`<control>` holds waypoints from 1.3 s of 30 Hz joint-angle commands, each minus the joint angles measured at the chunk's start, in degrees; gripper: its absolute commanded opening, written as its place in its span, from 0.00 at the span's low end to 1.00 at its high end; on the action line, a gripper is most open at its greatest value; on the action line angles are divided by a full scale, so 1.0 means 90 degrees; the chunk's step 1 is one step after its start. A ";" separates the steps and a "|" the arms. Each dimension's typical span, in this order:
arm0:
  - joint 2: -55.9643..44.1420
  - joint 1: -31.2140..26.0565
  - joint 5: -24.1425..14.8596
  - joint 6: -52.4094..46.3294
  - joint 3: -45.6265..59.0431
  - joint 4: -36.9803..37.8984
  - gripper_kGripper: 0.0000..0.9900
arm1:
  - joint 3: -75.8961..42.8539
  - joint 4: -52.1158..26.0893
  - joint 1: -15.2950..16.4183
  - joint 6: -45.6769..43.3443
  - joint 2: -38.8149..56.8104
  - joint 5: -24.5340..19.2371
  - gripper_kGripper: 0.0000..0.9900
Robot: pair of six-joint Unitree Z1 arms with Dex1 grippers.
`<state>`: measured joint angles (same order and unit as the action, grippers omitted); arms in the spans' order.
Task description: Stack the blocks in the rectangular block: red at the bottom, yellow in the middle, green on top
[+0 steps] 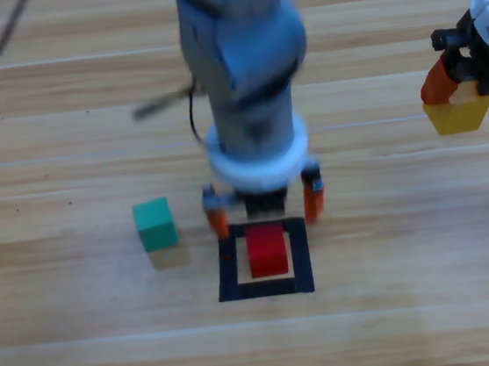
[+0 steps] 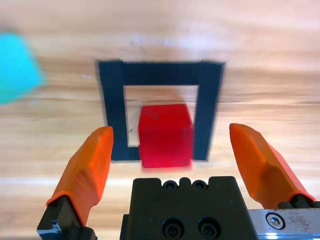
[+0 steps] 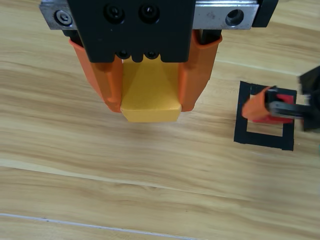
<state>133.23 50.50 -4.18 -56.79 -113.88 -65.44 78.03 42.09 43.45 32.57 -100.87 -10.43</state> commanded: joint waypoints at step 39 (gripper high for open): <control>-0.7372 -0.0201 -0.2641 0.2375 0.5817 0.2418 1.00 | 0.3986 0.2296 0.1960 0.1683 -0.3460 0.0134 0.07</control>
<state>66.78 49.65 -28.40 -34.84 -63.51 -44.05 113.06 62.30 58.50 47.14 -128.25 -8.71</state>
